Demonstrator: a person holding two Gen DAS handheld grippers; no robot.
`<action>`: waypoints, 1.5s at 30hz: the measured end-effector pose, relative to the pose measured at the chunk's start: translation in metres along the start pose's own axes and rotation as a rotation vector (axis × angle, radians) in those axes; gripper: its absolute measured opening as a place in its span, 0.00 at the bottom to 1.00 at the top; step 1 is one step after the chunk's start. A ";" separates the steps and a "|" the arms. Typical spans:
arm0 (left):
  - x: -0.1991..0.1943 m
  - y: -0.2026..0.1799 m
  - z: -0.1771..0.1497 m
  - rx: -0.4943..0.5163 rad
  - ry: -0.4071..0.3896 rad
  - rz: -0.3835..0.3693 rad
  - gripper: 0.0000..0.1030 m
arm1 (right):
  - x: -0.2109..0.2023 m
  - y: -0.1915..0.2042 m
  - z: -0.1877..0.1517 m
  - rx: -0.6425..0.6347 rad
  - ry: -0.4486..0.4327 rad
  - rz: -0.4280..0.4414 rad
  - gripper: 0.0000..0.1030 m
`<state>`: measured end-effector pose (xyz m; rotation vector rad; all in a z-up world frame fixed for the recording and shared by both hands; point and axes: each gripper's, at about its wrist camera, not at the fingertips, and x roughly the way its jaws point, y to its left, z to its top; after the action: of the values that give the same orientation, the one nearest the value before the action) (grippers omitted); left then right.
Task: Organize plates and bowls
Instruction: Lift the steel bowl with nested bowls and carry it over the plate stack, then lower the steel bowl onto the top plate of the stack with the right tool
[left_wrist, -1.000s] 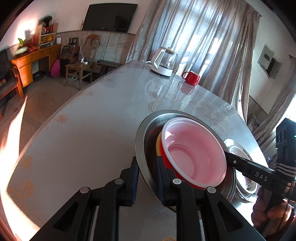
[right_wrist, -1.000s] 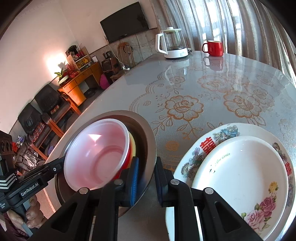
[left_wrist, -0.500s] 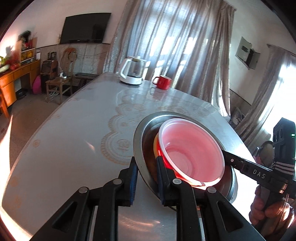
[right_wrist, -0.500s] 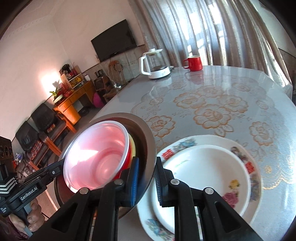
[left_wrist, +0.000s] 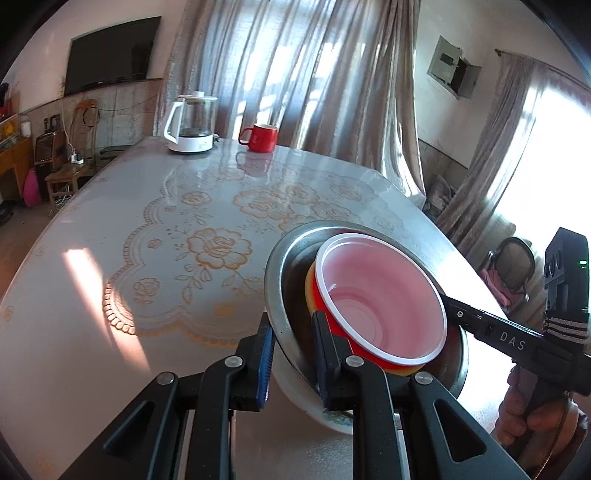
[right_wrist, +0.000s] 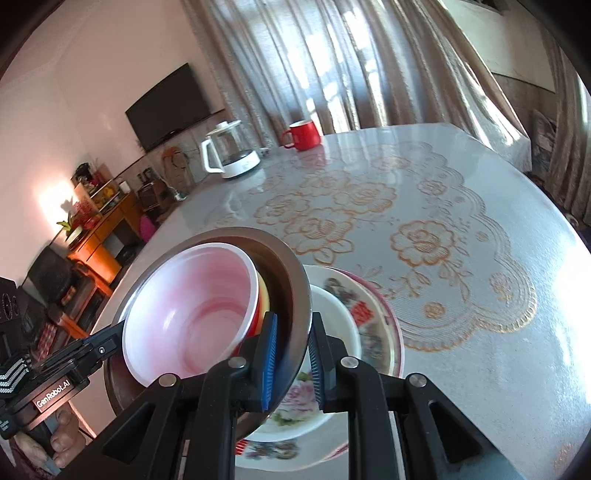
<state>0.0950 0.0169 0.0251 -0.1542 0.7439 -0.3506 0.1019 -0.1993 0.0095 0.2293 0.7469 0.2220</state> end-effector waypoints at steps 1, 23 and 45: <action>0.004 -0.002 0.001 0.004 0.009 -0.001 0.19 | 0.001 -0.004 0.000 0.009 0.001 -0.005 0.16; 0.037 -0.011 -0.017 0.027 0.106 0.030 0.23 | 0.015 -0.026 -0.013 0.016 0.036 -0.073 0.16; 0.031 -0.017 -0.022 0.056 0.072 0.067 0.28 | 0.005 -0.008 -0.022 -0.083 -0.028 -0.190 0.20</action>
<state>0.0965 -0.0105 -0.0065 -0.0637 0.8073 -0.3137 0.0914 -0.2027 -0.0122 0.0812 0.7251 0.0692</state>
